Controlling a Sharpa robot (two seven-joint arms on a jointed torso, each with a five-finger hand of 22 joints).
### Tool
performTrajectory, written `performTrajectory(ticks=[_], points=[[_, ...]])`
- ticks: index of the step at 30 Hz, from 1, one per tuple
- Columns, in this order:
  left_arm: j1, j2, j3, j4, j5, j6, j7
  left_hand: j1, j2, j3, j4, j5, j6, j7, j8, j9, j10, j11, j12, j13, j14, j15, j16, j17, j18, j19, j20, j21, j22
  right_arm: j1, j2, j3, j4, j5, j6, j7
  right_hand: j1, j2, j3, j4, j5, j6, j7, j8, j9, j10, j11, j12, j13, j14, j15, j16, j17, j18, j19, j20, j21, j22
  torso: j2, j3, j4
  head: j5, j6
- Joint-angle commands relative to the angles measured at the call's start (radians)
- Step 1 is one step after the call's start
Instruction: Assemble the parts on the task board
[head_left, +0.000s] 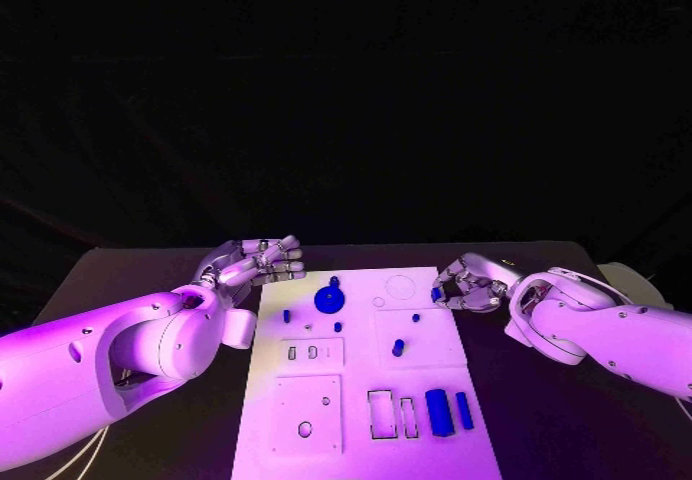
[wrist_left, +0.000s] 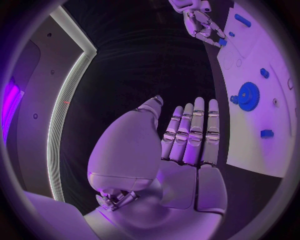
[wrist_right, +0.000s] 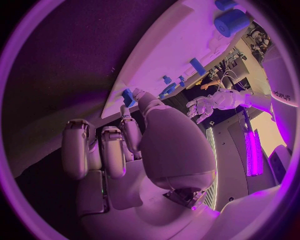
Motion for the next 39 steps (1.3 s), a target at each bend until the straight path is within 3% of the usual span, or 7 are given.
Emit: performTrajectory(ticks=[1,20,32,39], points=[[0.001,0.002,0.001,0.001,0.001,0.019,0.003,0.003,0.009,0.0,-0.006,0.001,0.001,0.003,-0.006,0.001,-0.002,-0.001,-0.003,0.0,0.001,0.003,-0.005,0.002,0.012,-0.002,0.005,-0.004,-0.001,-0.001,0.006,0.0,-0.007,-0.003,0.0,0.005,0.004,0.005,0.005,-0.001,0.001,0.009,0.002,0.005,0.0,0.011,-0.001,0.006,0.029,0.096,-0.002,0.006,0.227,-0.002,0.007,0.001,0.005,0.067,-0.001,0.0,-0.0001,0.002,-0.002],[0.001,0.001,0.001,0.002,0.001,0.02,-0.002,0.003,0.009,0.0,-0.006,0.001,0.001,0.003,-0.006,0.001,-0.002,-0.001,-0.003,0.0,0.001,0.003,-0.005,0.002,0.012,-0.002,0.005,-0.004,-0.001,-0.001,0.029,0.0,-0.039,-0.002,0.018,-0.004,0.009,0.017,0.014,-0.004,-0.001,0.026,-0.002,0.012,0.002,0.022,-0.005,0.019,0.04,0.097,-0.004,0.008,0.232,-0.004,0.011,-0.001,0.01,0.074,-0.001,-0.0005,-0.0006,0.003,-0.006],[0.001,0.001,0.001,0.006,0.001,0.021,-0.005,0.003,0.011,0.0,-0.006,0.001,0.0,0.003,-0.007,0.0,-0.003,0.0,-0.003,0.0,0.001,0.003,-0.006,0.002,0.012,-0.002,0.005,-0.004,-0.002,-0.001,0.033,0.0,-0.048,-0.002,0.021,-0.01,0.006,0.027,0.019,-0.007,-0.005,0.065,-0.017,0.034,0.01,0.031,-0.017,0.03,0.05,0.097,-0.013,0.008,0.233,-0.004,0.013,-0.008,0.011,0.078,-0.001,0.0003,-0.0008,0.003,-0.007],[0.001,0.001,0.001,0.004,0.001,0.021,-0.005,0.003,0.011,0.0,-0.006,0.001,0.0,0.003,-0.007,0.0,-0.003,0.0,-0.003,0.0,0.001,0.003,-0.006,0.002,0.012,-0.002,0.005,-0.004,-0.002,-0.001,0.035,0.0,-0.042,-0.002,0.006,-0.007,-0.013,0.016,0.007,-0.001,-0.023,0.049,-0.014,0.027,0.006,0.025,-0.015,0.023,0.044,0.097,-0.014,0.008,0.234,-0.004,0.012,-0.011,0.008,0.076,-0.001,0.0005,0.0,0.002,-0.007]])
